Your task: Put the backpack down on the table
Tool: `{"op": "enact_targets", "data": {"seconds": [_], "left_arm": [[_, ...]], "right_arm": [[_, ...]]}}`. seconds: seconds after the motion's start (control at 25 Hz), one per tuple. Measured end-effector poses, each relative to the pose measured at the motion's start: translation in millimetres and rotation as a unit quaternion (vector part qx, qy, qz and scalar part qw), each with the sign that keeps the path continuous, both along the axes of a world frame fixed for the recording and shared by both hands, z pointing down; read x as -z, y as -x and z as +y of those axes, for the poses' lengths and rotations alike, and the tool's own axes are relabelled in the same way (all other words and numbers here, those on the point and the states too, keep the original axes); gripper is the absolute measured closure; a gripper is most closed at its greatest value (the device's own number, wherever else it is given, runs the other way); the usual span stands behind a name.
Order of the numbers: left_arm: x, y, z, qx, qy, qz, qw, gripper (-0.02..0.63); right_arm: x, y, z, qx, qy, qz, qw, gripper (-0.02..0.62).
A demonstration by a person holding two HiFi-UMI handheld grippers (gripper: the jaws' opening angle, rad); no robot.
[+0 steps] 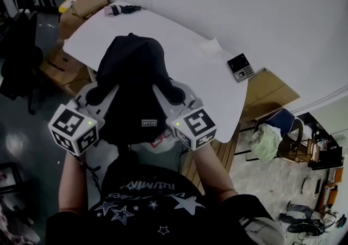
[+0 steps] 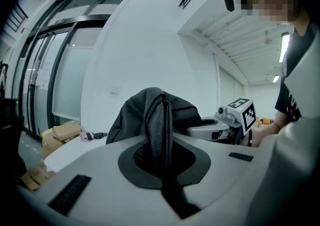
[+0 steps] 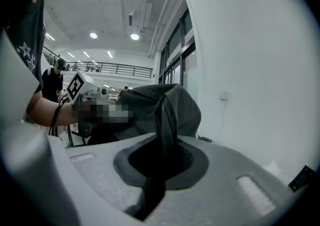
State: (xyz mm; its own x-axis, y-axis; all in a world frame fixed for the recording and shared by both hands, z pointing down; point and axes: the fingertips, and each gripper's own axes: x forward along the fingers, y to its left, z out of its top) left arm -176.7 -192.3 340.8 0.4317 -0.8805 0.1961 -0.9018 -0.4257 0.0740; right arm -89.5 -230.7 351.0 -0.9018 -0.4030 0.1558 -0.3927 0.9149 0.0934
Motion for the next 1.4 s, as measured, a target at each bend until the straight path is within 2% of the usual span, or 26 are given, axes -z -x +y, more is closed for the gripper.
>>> {"op": "enact_targets", "data": {"seconds": [0.12,0.28,0.48,0.72,1.12,1.4], "left_arm": [[12,17,-18,-0.020,-0.004,-0.004,0.9998,0.595],[32,36,-45,-0.044,-0.021,0.021,0.9986,0.595],[48,68,-90,-0.058,-0.052,0.032,0.9965,0.595],[56,104,-149,-0.066,-0.069,0.038,0.9947,0.595],[36,155,-235,-0.094,-0.062,0.036,0.9929,0.595],[29,176,-285,-0.096,-0.065,0.044,0.9923,0.595]], "right_arm": [[13,16,-15,-0.010,-0.006,-0.008,1.000,0.577],[35,33,-40,-0.030,-0.026,-0.019,0.999,0.578],[57,61,-82,-0.056,-0.069,-0.019,0.996,0.578],[67,96,-137,-0.088,-0.090,-0.015,0.992,0.578],[49,146,-216,-0.132,-0.080,-0.001,0.988,0.578],[44,166,-262,-0.155,-0.094,0.002,0.983,0.578]]}}
